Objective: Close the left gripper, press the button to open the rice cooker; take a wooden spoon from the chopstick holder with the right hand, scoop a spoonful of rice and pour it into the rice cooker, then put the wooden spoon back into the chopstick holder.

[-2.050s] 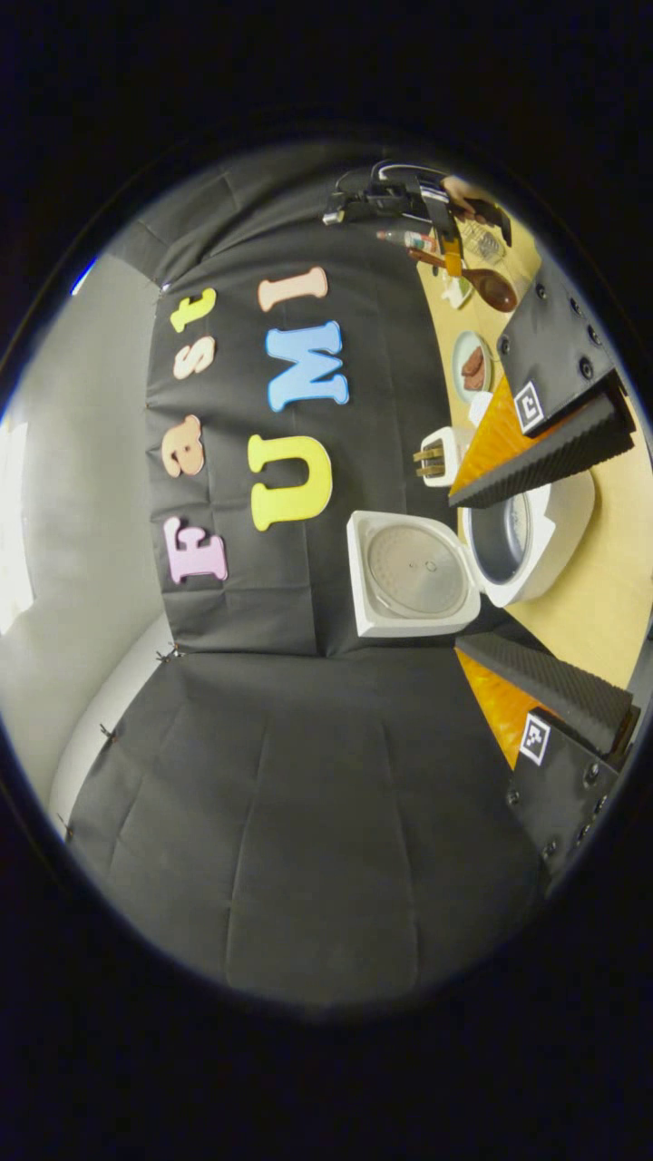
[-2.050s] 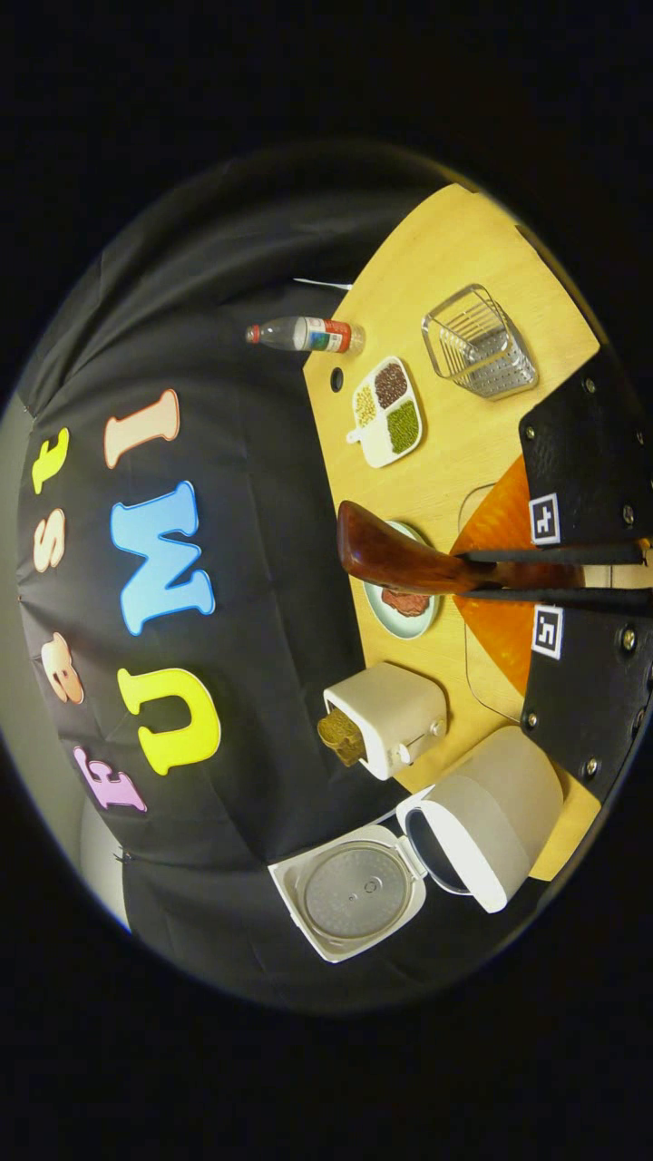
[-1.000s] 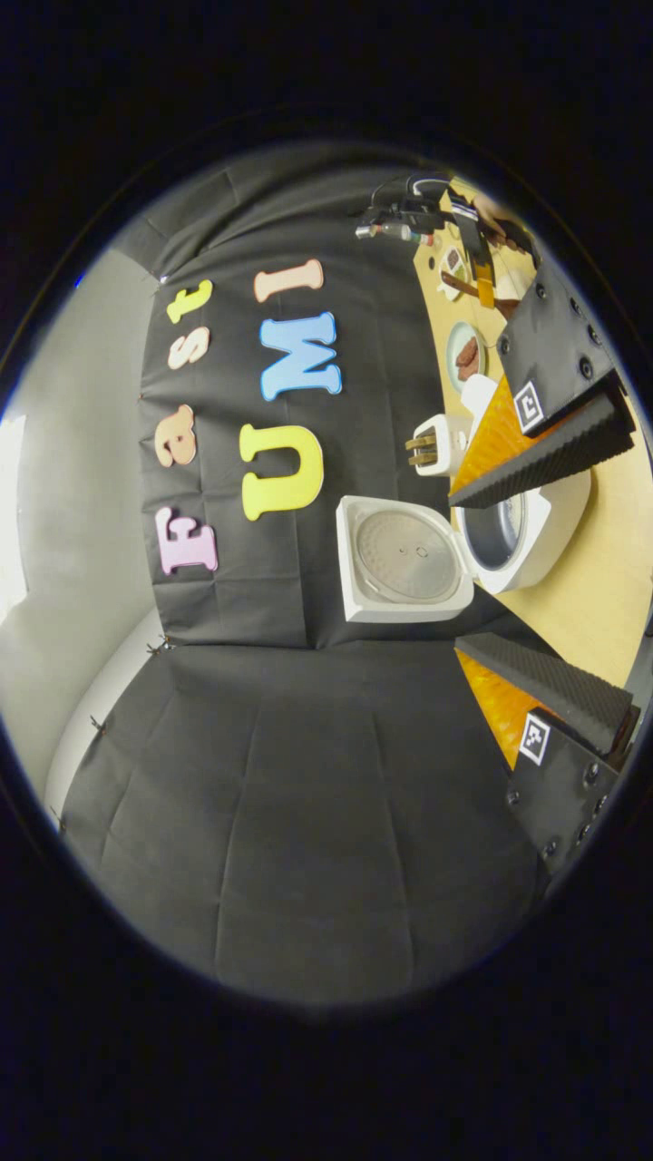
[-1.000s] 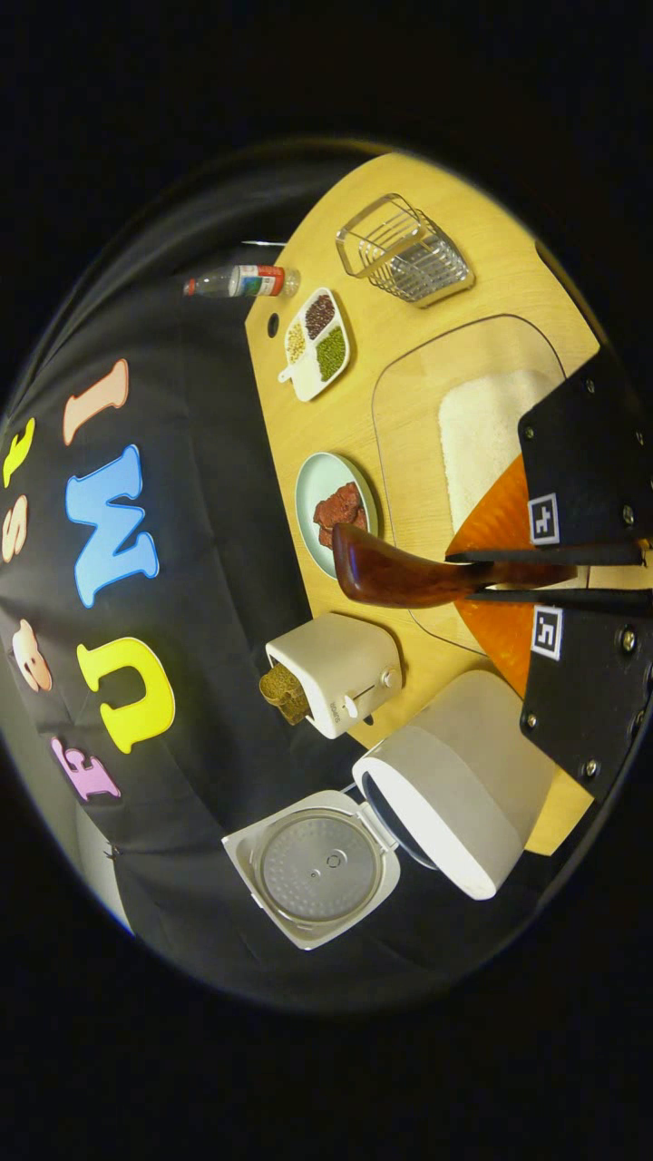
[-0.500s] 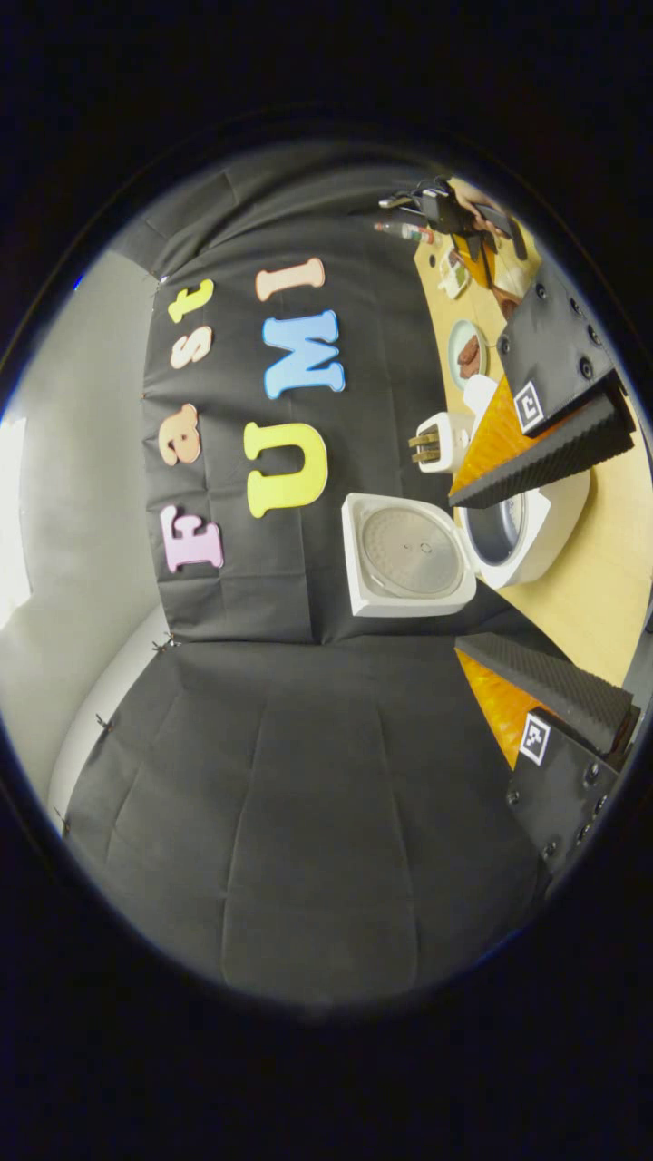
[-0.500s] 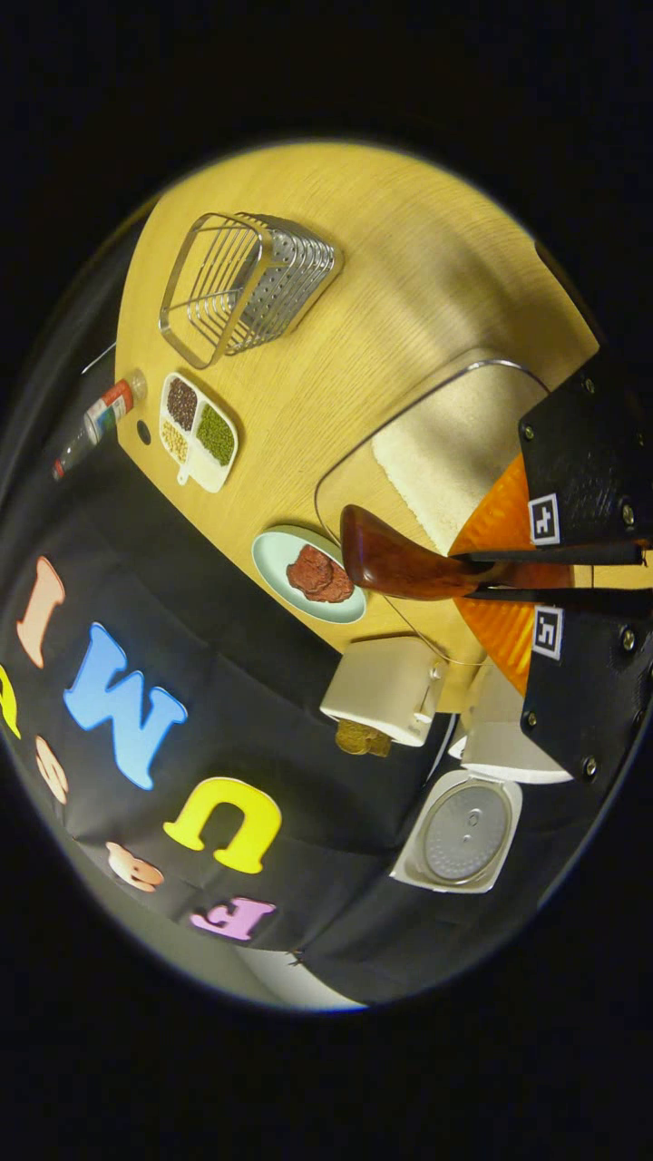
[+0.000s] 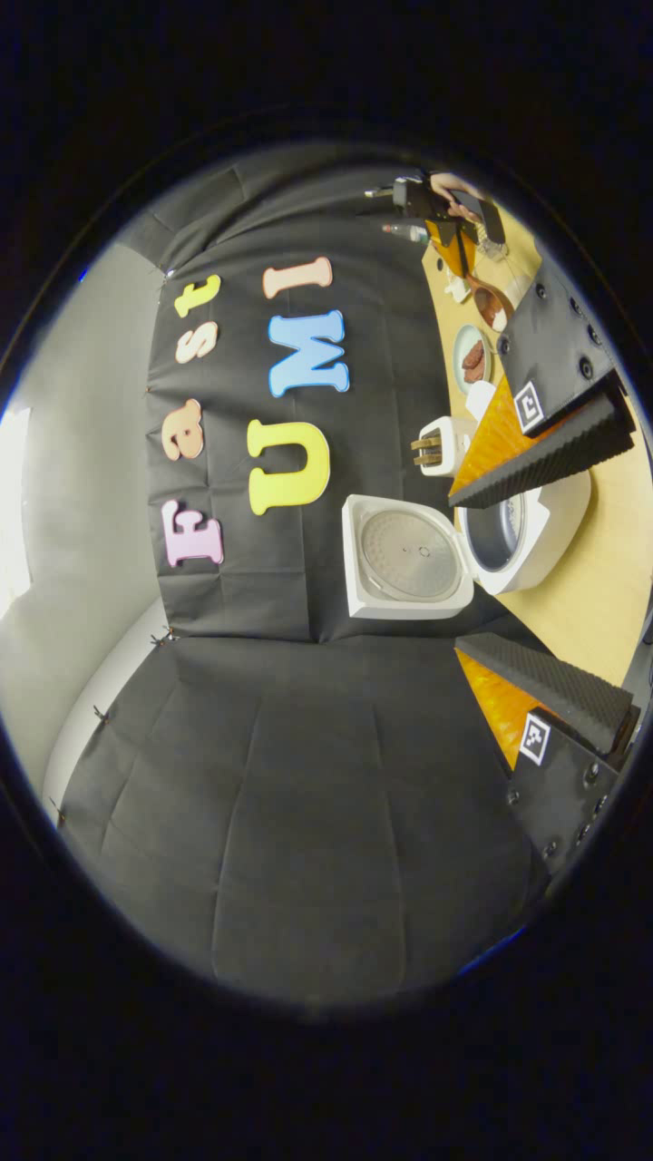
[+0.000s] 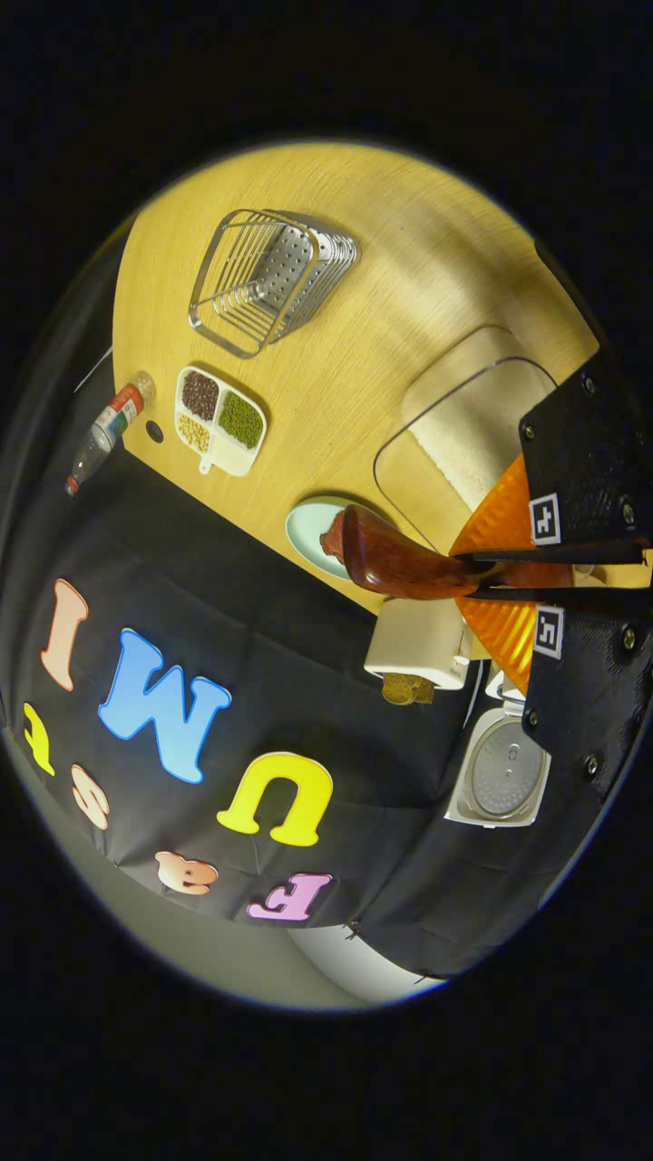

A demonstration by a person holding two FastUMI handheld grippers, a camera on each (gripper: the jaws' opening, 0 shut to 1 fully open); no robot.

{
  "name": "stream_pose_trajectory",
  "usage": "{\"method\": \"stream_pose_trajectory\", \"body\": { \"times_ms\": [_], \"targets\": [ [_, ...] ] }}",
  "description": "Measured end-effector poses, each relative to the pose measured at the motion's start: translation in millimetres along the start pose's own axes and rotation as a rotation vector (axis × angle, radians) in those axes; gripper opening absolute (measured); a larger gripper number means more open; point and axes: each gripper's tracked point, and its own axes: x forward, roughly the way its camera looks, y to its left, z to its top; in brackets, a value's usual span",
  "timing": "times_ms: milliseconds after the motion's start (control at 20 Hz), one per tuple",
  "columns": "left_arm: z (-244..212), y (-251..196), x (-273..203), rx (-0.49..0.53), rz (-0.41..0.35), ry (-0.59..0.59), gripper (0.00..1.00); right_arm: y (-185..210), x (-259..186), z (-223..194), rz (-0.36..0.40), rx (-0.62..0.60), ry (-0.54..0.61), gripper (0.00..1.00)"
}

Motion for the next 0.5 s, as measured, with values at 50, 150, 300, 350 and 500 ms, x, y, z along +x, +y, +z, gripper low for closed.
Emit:
{"method": "stream_pose_trajectory", "body": {
  "times_ms": [50,150,300,350,500],
  "targets": [
    [0,2,0,-0.003,0.003,-0.001,0.96,12,2,0,0.019,-0.007,0.003,0.1],
    [-2,6,-3,-0.01,0.01,-0.002,0.96,36,4,-4,0.063,-0.02,0.012,0.1],
    [-2,12,-1,-0.01,0.021,-0.001,0.96,65,8,-9,0.11,-0.026,0.027,0.1],
    [-3,12,-2,-0.012,0.026,-0.001,0.96,76,10,-13,0.127,-0.029,0.032,0.1],
    [-6,25,-7,-0.021,0.045,0.007,0.96,103,19,-21,0.172,-0.029,0.044,0.1]
  ]
}}
